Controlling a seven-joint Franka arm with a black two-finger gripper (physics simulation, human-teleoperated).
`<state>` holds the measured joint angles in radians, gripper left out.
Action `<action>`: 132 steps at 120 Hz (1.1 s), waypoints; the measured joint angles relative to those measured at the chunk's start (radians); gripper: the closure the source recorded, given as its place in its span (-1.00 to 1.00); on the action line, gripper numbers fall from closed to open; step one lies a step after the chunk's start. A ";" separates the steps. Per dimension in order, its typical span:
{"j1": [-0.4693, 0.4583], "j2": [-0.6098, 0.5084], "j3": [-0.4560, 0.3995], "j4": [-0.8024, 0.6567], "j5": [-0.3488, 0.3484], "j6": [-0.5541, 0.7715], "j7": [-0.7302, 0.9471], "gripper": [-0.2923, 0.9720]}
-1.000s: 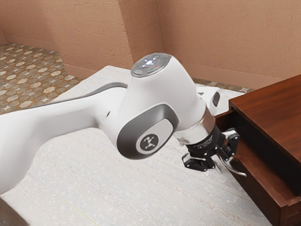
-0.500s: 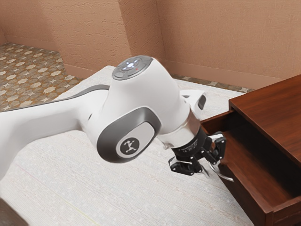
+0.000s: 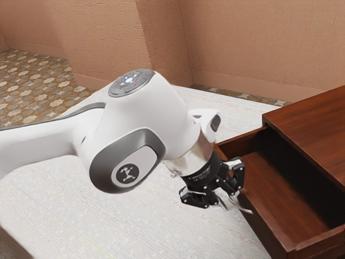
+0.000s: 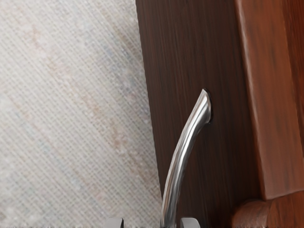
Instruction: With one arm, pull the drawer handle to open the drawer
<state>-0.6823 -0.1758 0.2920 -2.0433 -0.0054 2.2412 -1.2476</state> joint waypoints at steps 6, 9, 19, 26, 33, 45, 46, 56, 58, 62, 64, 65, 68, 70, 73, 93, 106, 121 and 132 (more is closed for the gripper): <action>0.000 -0.009 0.000 -0.009 0.001 0.000 -0.001 0.42; -0.001 -0.013 0.000 -0.012 0.002 0.000 -0.001 0.42; -0.002 -0.026 0.000 -0.024 0.003 0.000 -0.002 0.42; -0.003 -0.034 0.001 -0.031 0.005 0.000 -0.003 0.42; -0.004 -0.040 0.001 -0.038 0.013 0.000 -0.005 0.42; -0.004 -0.058 0.002 -0.057 0.022 0.000 -0.008 0.41; -0.004 -0.060 0.002 -0.058 0.022 0.000 -0.008 0.41; 0.001 -0.075 0.003 -0.073 0.029 0.000 -0.010 0.41; 0.002 -0.077 0.003 -0.075 0.030 0.000 -0.011 0.41; 0.003 -0.081 0.003 -0.079 0.032 -0.001 -0.012 0.41; 0.004 -0.082 0.003 -0.081 0.032 -0.001 -0.012 0.41; 0.004 -0.083 0.003 -0.082 0.032 -0.001 -0.012 0.41; 0.004 -0.086 0.003 -0.085 0.033 -0.001 -0.013 0.41; 0.005 -0.088 0.003 -0.087 0.033 -0.001 -0.014 0.41; 0.005 -0.091 0.003 -0.089 0.034 -0.001 -0.014 0.41; 0.005 -0.101 0.005 -0.097 0.035 -0.001 -0.017 0.37; 0.005 -0.116 0.009 -0.097 0.045 -0.001 -0.017 0.33; 0.004 -0.149 0.012 -0.092 0.073 -0.004 -0.017 0.30; 0.009 -0.174 0.012 0.010 0.106 -0.058 -0.018 0.24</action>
<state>-0.6734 -0.3494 0.3040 -2.0332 0.1010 2.1835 -1.2653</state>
